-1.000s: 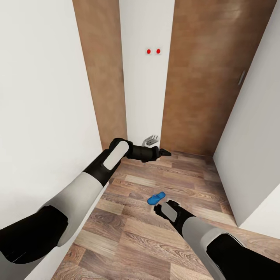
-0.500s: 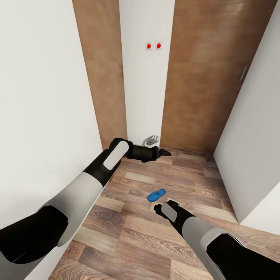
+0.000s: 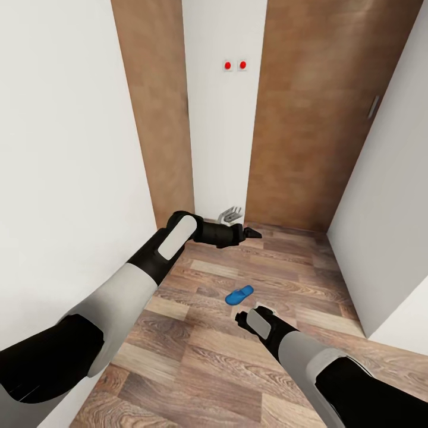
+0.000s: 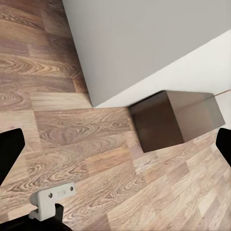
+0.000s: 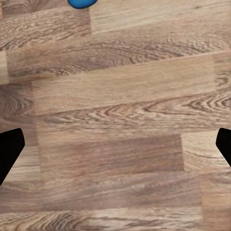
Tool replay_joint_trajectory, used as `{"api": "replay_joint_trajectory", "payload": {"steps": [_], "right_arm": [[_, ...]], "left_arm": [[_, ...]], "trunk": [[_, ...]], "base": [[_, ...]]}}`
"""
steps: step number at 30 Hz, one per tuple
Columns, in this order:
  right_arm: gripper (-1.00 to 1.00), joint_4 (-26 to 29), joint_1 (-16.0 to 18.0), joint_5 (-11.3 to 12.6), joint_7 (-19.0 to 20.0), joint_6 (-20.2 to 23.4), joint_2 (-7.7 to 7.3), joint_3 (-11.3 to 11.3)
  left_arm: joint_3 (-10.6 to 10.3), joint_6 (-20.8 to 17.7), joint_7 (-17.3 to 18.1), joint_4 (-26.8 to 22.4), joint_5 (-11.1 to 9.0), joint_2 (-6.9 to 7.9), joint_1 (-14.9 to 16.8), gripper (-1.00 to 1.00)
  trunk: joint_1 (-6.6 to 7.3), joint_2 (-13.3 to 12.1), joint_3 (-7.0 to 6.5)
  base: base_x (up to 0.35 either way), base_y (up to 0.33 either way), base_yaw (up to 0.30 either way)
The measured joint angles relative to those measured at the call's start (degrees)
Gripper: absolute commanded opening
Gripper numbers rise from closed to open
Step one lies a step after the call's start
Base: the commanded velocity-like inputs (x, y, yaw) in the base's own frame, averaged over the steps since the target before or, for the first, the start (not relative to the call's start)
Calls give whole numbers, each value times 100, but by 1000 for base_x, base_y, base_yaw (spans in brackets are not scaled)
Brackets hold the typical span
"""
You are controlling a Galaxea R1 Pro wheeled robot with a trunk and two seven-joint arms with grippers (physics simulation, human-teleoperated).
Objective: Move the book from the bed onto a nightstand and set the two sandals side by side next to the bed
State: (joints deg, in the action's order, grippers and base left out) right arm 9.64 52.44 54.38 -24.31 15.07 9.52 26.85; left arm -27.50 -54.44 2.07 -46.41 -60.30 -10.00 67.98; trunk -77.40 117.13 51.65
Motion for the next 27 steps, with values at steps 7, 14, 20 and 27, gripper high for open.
{"api": "replay_joint_trajectory", "payload": {"steps": [7,14,20,27], "right_arm": [[100,0,0,0,4,-1,3,2],[100,0,0,-1,5,-15,6,2],[100,0,0,-5,12,-18,5,2],[100,0,0,-6,14,-19,5,10]], "left_arm": [[0,0,0,0,0,0,0,100],[5,6,-5,0,-2,0,0,100],[2,8,-7,0,-2,0,0,100],[0,9,-8,0,-2,0,0,100]], "trunk": [[-154,281,126],[-198,363,162],[-198,363,162],[-195,363,162]], "base": [[0,0,0],[0,0,0],[1,0,0],[196,0,0]]}}
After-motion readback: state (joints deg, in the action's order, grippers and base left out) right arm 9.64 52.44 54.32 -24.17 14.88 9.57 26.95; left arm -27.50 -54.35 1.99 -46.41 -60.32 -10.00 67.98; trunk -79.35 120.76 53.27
